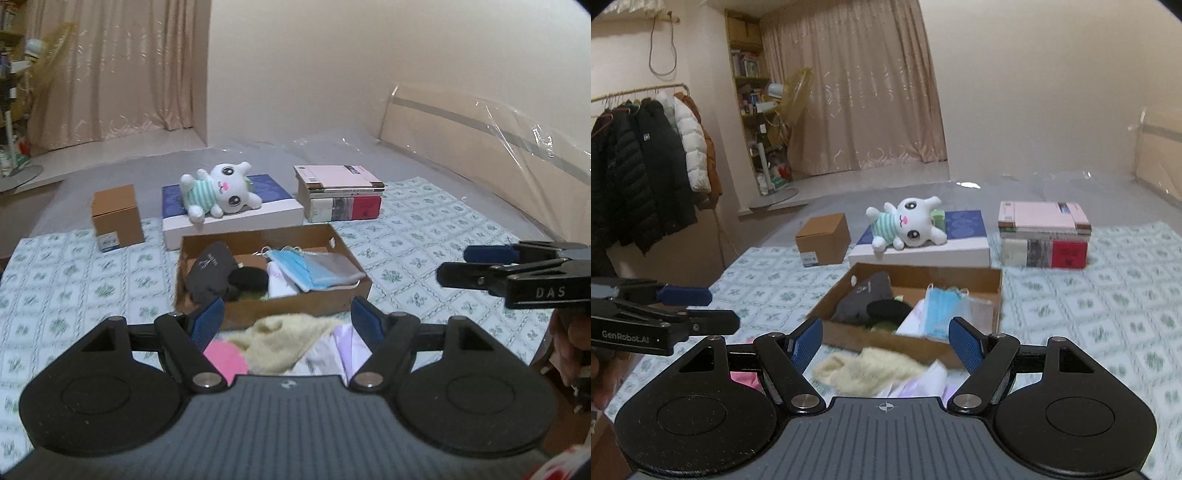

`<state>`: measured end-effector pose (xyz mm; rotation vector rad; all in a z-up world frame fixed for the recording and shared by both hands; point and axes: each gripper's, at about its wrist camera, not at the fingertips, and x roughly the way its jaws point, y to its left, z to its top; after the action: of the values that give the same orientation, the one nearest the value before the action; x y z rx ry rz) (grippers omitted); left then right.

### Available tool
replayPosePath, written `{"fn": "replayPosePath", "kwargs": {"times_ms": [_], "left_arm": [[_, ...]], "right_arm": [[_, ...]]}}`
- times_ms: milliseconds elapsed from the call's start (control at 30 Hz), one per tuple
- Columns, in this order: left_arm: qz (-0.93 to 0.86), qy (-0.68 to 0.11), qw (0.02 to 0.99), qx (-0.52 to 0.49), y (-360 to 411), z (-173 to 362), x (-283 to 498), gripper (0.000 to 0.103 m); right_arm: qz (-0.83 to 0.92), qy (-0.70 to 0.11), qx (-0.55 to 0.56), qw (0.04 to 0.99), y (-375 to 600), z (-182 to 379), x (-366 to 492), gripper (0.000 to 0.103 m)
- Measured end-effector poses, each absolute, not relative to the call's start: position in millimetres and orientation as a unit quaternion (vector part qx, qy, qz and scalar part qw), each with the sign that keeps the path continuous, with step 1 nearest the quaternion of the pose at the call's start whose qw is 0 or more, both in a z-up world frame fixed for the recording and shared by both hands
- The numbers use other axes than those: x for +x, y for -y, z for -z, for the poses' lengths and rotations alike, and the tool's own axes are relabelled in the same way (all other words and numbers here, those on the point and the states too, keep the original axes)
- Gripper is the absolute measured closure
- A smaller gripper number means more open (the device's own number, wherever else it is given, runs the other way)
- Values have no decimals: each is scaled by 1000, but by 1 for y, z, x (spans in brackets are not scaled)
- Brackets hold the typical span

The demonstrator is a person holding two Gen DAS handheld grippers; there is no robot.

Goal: Organize soft objects
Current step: 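Move both grippers back toward the purple tissue box and beige towel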

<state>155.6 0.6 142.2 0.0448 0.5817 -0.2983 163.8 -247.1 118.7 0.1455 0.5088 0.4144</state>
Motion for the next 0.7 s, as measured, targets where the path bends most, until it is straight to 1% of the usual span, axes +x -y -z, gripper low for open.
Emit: {"fn": "replayPosePath", "kwargs": {"times_ms": [100, 267, 467, 700], "left_arm": [[121, -278, 953, 24, -6, -131, 131, 30], [91, -281, 955, -4, -19, -111, 99, 30], [75, -308, 948, -21, -29, -89, 82, 30], [71, -326, 942, -26, -31, -75, 74, 30]], "right_arm": [[-196, -253, 93, 943, 250, -106, 144, 28], [-185, -270, 107, 939, 251, -80, 115, 28], [-174, -293, 115, 933, 254, -58, 91, 28], [-173, -305, 116, 929, 256, -51, 84, 28]]}}
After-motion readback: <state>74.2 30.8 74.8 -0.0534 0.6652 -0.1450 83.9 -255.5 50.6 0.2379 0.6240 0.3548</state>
